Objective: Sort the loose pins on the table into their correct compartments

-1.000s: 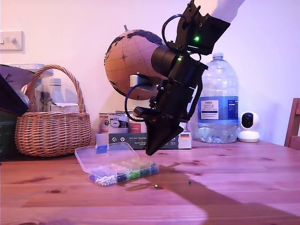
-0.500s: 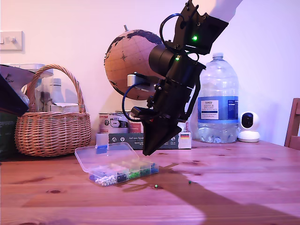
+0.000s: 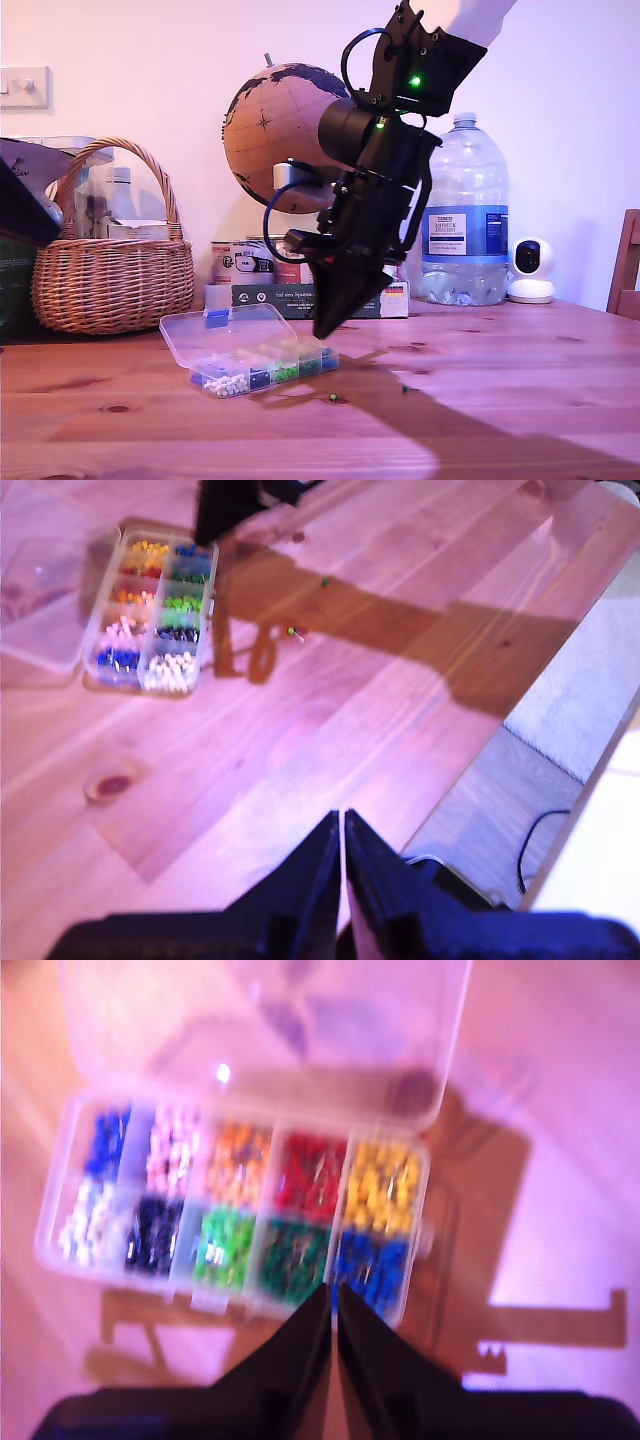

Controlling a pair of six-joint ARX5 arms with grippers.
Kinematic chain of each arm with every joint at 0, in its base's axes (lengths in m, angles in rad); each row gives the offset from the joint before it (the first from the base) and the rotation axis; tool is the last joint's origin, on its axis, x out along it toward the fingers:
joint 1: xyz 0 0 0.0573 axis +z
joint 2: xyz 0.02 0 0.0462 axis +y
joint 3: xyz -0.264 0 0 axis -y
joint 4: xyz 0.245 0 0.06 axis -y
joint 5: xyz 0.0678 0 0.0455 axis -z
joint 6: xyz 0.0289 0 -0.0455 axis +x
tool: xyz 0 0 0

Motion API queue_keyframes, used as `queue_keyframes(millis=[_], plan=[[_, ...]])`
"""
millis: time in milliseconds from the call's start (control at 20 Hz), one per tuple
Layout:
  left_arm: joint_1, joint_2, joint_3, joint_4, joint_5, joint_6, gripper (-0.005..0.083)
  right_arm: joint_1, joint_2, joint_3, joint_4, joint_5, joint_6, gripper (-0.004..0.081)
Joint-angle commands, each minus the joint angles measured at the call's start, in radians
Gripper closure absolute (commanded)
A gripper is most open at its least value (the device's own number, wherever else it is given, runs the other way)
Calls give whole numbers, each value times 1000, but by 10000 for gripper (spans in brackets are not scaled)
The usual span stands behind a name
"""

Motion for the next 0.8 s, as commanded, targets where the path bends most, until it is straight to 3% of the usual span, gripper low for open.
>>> queue_keyframes(millis=[0,150,400,750], plan=[[-2,-2,-11,10,1,0,797,-16,33,45,-31,0,-21,783],[-2,-2,-11,10,1,0,797,-38,33,93,-130,-5,-28,783],[-2,-2,-11,2,1,0,797,-92,33,195,-398,-6,-82,783],[-2,-2,-11,3,1,0,797,-184,33,200,-481,-8,-131,783]])
